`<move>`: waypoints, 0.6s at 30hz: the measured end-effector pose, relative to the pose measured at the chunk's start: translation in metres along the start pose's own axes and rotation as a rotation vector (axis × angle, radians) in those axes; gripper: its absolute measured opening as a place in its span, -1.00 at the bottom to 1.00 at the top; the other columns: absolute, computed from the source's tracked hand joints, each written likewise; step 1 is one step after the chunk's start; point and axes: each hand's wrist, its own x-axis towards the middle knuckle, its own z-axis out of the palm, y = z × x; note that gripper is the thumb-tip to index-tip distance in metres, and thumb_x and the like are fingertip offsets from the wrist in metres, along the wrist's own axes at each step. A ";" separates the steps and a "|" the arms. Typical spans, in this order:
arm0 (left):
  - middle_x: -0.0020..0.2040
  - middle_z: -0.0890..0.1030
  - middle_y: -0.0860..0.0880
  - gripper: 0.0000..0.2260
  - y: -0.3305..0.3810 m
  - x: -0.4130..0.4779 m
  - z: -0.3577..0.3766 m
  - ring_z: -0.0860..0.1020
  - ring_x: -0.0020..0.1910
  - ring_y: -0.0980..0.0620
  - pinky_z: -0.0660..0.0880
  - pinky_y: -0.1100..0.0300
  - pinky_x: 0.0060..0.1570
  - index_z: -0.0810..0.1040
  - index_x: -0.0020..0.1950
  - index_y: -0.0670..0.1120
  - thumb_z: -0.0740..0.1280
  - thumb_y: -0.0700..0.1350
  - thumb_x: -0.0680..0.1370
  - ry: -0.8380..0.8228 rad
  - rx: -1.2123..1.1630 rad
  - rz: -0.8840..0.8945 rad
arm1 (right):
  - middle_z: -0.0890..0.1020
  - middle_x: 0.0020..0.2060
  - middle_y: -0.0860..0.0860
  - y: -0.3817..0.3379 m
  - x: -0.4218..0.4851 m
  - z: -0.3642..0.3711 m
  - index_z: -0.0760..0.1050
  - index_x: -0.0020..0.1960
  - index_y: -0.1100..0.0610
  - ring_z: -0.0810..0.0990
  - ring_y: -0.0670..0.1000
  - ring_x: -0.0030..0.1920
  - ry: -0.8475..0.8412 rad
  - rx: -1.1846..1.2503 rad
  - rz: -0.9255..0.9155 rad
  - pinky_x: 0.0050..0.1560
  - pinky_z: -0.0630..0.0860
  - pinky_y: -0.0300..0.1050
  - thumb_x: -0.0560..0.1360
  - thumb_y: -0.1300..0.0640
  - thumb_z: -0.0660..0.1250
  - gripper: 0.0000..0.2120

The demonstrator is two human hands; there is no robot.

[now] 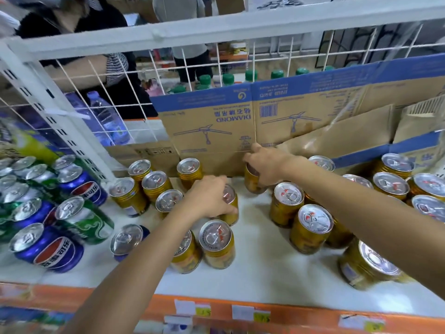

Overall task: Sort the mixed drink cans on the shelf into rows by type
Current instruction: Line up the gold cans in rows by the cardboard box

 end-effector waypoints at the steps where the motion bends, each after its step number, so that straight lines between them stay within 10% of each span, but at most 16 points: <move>1: 0.28 0.48 -0.13 -0.29 0.004 0.001 0.001 0.42 0.27 -0.13 0.38 0.04 0.18 0.35 0.40 -0.05 0.47 0.20 0.35 0.001 -0.015 0.013 | 0.36 0.25 0.17 0.003 0.002 0.003 0.29 0.38 0.18 0.50 0.20 0.18 -0.001 -0.014 0.022 0.04 0.51 -0.01 0.40 0.15 0.40 -0.41; 18: 0.35 0.36 -0.07 -0.33 0.013 -0.012 -0.014 0.42 0.27 0.00 0.39 0.12 0.22 0.24 0.46 -0.04 0.42 0.11 0.44 -0.012 -0.353 0.098 | 0.55 0.10 0.10 -0.022 -0.021 -0.009 0.44 0.20 0.13 0.53 0.15 0.11 0.128 0.158 -0.036 -0.04 0.45 -0.06 0.47 0.13 0.30 -0.69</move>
